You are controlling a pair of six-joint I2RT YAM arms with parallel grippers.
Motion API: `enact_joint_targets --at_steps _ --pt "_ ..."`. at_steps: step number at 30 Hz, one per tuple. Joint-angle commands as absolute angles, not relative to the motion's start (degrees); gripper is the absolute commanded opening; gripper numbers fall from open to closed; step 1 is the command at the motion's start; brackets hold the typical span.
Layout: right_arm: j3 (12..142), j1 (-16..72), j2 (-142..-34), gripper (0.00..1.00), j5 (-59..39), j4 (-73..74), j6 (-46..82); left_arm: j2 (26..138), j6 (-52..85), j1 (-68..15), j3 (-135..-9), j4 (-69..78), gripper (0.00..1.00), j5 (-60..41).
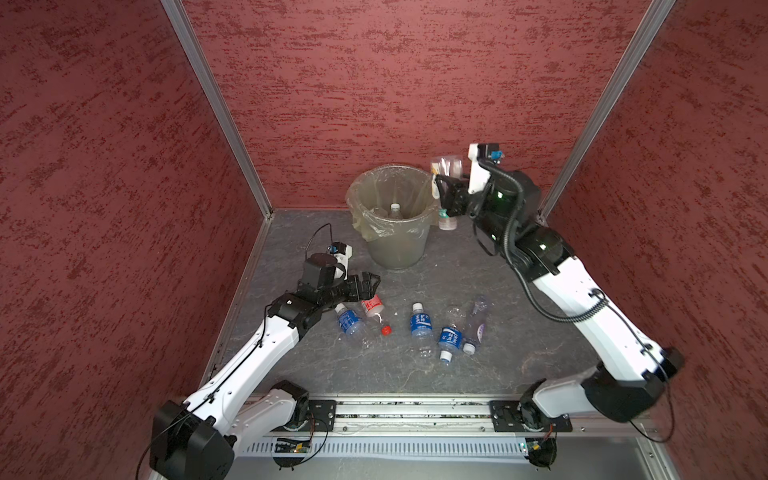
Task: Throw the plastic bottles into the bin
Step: 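Lift the green-cap bottle with the right gripper over the bin and release it, then withdraw the right gripper from the bin back toward the table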
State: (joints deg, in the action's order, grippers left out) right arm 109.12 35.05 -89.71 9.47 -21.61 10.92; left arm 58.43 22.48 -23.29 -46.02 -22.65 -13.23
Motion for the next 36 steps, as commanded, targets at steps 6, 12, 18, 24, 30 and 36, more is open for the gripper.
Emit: enact_joint_targets --at_steps 6,12,18,24,30,36 --pt "174.2 28.1 -133.6 0.99 4.0 -44.0 11.3 54.6 22.5 -22.5 -45.5 -23.5 0.99 -13.2" --pt "141.4 26.7 -118.8 0.99 0.0 -26.1 11.1 54.2 22.5 -22.7 -45.7 -24.0 0.99 -13.9" --pt "128.6 26.7 -110.9 0.99 1.9 -25.1 10.6 54.5 22.6 -22.7 -45.2 -23.9 0.99 -13.8" --pt "110.8 26.7 -99.2 0.99 2.5 -19.0 11.3 54.4 22.6 -22.9 -45.1 -24.6 0.99 -13.3" --pt "96.1 26.7 -88.0 0.99 3.7 -15.3 12.7 54.8 22.3 -22.9 -45.4 -25.5 0.99 -12.9" --pt "83.6 26.7 -77.2 0.99 5.0 -14.7 13.9 55.2 22.2 -22.9 -46.0 -26.8 0.99 -11.6"
